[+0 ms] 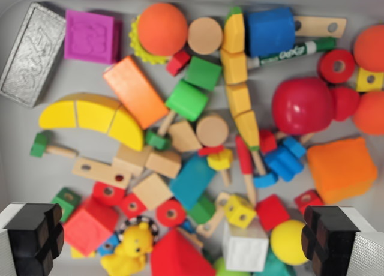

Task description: Pick an object from the bin

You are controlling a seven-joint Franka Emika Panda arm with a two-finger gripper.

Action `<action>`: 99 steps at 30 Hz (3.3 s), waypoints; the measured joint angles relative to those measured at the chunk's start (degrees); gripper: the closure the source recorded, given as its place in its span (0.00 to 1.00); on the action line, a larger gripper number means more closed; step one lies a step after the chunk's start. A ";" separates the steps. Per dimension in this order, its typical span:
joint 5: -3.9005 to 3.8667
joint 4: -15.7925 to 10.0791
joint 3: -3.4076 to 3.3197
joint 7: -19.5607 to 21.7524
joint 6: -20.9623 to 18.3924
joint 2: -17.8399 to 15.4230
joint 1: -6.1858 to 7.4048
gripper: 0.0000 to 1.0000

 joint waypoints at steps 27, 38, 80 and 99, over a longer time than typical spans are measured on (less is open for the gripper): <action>0.00 -2.17 0.31 9.22 2.57 0.68 1.10 0.00; 0.00 -3.46 0.43 15.13 4.20 1.19 1.85 0.00; 0.00 -8.22 0.54 44.57 12.24 5.35 6.30 0.00; 0.07 -9.77 0.53 60.77 16.65 8.52 8.84 0.00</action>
